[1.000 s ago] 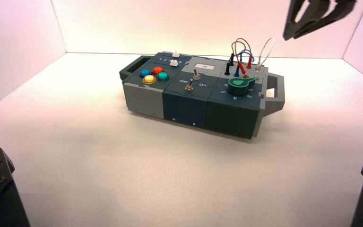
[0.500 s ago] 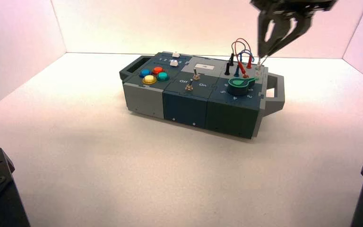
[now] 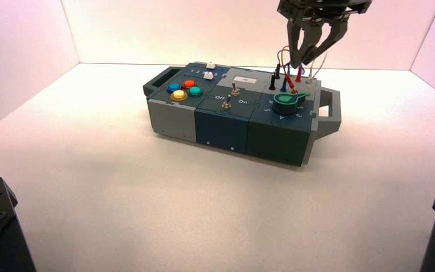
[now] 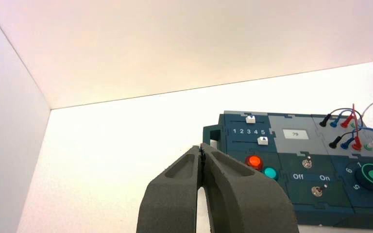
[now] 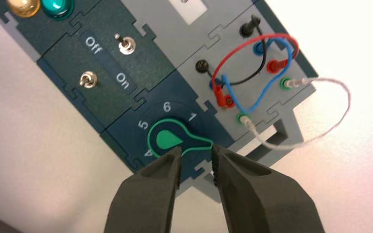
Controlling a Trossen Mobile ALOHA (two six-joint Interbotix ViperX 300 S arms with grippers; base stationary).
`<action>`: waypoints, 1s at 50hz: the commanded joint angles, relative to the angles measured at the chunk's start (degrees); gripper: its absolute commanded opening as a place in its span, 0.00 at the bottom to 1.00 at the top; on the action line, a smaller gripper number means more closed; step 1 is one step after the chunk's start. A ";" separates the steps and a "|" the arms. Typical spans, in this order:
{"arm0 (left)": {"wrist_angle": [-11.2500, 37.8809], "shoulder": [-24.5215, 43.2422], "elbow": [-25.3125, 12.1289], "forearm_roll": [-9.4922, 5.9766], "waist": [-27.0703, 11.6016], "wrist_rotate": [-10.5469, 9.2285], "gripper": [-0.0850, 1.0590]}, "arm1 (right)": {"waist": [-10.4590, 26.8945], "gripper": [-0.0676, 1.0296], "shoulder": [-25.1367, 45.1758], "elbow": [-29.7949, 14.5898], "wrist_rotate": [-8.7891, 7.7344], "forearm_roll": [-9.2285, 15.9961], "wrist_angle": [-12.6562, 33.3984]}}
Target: Insert the red wire.
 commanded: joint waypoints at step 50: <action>-0.70 -0.35 -1.93 -0.09 0.35 -0.09 0.05 | 0.26 0.44 7.82 -5.98 -0.26 -2.37 -0.35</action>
